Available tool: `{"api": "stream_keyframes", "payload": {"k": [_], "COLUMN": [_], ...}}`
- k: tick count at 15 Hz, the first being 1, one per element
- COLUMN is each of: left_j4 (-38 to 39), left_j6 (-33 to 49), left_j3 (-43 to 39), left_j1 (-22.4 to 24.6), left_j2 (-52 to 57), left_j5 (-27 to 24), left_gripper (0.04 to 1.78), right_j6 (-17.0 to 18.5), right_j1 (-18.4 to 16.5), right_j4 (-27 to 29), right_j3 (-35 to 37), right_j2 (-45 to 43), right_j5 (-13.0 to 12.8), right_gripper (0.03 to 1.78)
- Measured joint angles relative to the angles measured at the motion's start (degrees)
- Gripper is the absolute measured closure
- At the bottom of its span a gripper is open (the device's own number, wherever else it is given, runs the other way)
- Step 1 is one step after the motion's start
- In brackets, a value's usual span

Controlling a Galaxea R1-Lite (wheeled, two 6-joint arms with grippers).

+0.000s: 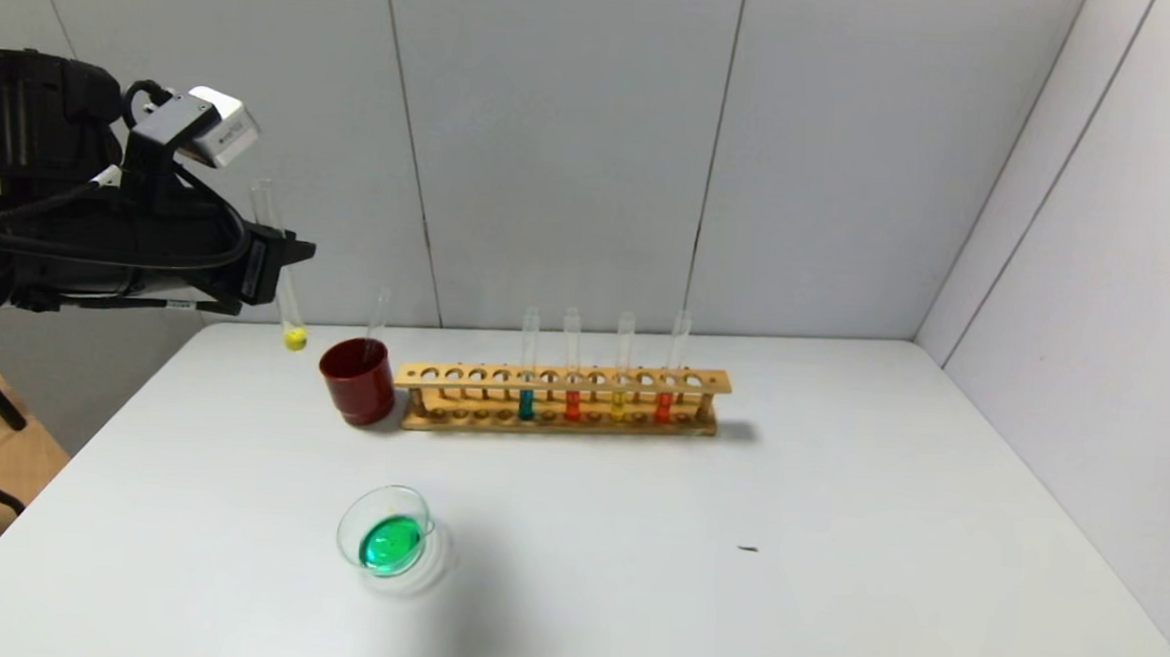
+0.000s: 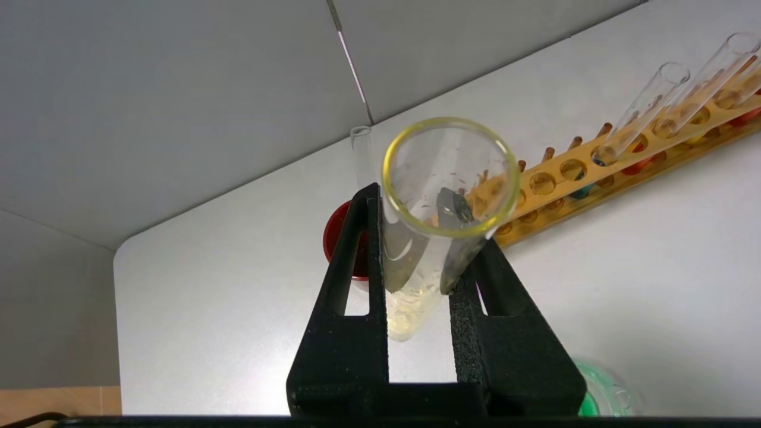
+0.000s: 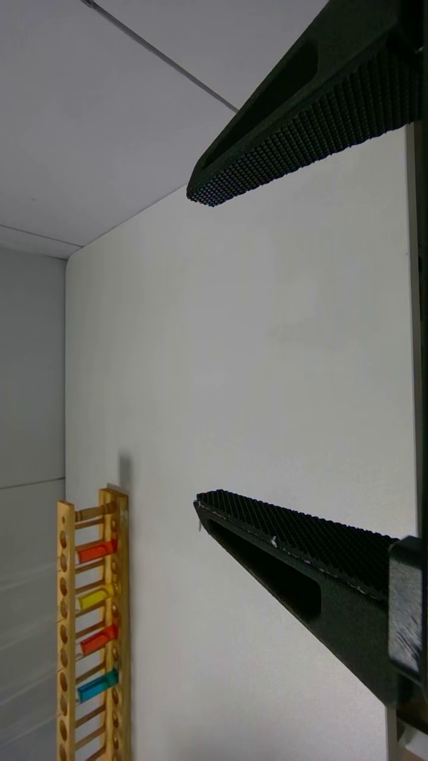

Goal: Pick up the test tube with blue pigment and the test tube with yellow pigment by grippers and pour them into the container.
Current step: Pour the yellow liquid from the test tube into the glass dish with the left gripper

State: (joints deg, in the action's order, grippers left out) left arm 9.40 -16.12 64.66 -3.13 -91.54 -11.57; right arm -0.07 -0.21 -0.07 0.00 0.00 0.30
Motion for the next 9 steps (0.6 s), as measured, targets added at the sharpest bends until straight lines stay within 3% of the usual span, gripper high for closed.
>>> {"api": "stream_keyframes", "payload": {"k": [6,9], "left_j4": [1.9,11.5], "left_j6": [-11.2,-19.8], "left_j3": [-1.1,-4.4], "left_j1": [0.0,-0.4], "left_j2": [-0.4,-1.5], "left_j5": [0.2,0.4], "left_gripper": [1.48,1.48], "right_j6": [0.0,0.0], "right_j1": [0.0,0.0], "right_j4": [0.0,0.0], "right_j3": [0.0,0.0], "right_j2": [0.0,0.0], "right_j5": [0.0,0.0], "right_gripper": [0.06,0.06]}}
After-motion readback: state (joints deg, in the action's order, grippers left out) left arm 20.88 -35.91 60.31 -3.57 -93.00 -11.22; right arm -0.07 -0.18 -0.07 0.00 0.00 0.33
